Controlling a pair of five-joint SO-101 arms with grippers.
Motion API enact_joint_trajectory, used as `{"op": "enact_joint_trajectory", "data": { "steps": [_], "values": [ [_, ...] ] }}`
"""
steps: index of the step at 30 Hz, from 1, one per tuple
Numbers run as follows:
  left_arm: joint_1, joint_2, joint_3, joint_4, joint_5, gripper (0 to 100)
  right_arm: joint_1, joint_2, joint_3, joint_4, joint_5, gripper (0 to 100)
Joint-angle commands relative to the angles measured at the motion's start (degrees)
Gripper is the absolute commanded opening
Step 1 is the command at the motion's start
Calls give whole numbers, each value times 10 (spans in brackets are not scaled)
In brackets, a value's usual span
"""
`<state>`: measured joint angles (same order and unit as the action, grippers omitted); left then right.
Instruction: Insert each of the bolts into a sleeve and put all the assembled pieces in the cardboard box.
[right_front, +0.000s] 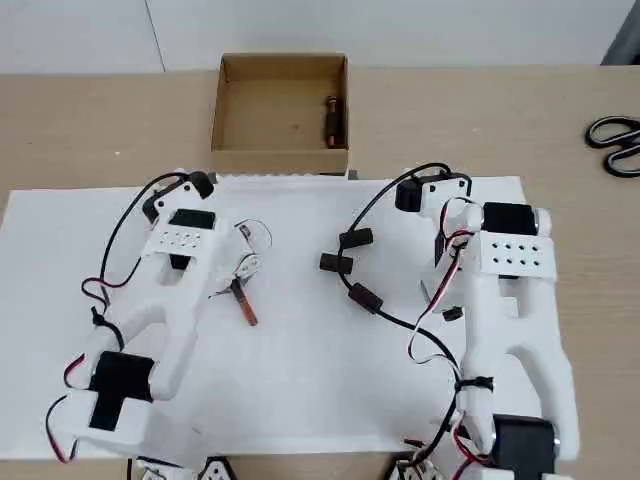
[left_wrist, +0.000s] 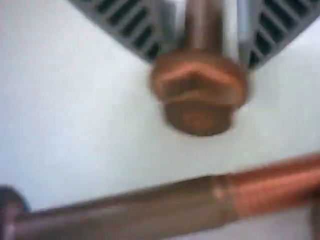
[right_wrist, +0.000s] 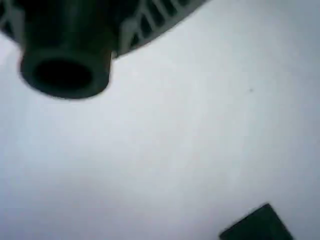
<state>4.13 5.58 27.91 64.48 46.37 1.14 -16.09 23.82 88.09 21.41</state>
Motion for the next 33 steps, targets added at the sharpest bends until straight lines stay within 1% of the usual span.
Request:
{"op": "enact_joint_trajectory", "data": {
  "steps": [1, 5, 8, 13, 18, 22, 26, 28, 30, 33],
  "values": [
    [-15, 19, -10, -10, -3, 5, 2, -22, -3, -8, -4, 5],
    [-15, 18, -36, 2, -3, 5, 0, -24, -7, -2, -4, 5],
    [-14, 4, -79, 54, -3, 5, 0, -34, -17, 27, -3, 4],
    [10, -63, -145, 141, -22, 5, -2, -128, -62, 73, 0, 4],
    [53, -166, -165, 176, -46, 5, -53, -216, -44, 88, 1, 3],
    [71, -250, -163, 202, -95, 5, -70, -281, 1, 90, 1, 3],
    [74, -319, -161, 231, -185, 5, -70, -351, 41, 87, -1, 3],
    [72, -350, -145, 227, -221, 5, -70, -387, 55, 85, -3, 3],
    [71, -378, -113, 206, -251, 5, -70, -424, 69, 76, -3, 4],
    [72, -427, -38, 150, -265, 5, -70, -472, 97, 69, 0, 4]
  ]
}}
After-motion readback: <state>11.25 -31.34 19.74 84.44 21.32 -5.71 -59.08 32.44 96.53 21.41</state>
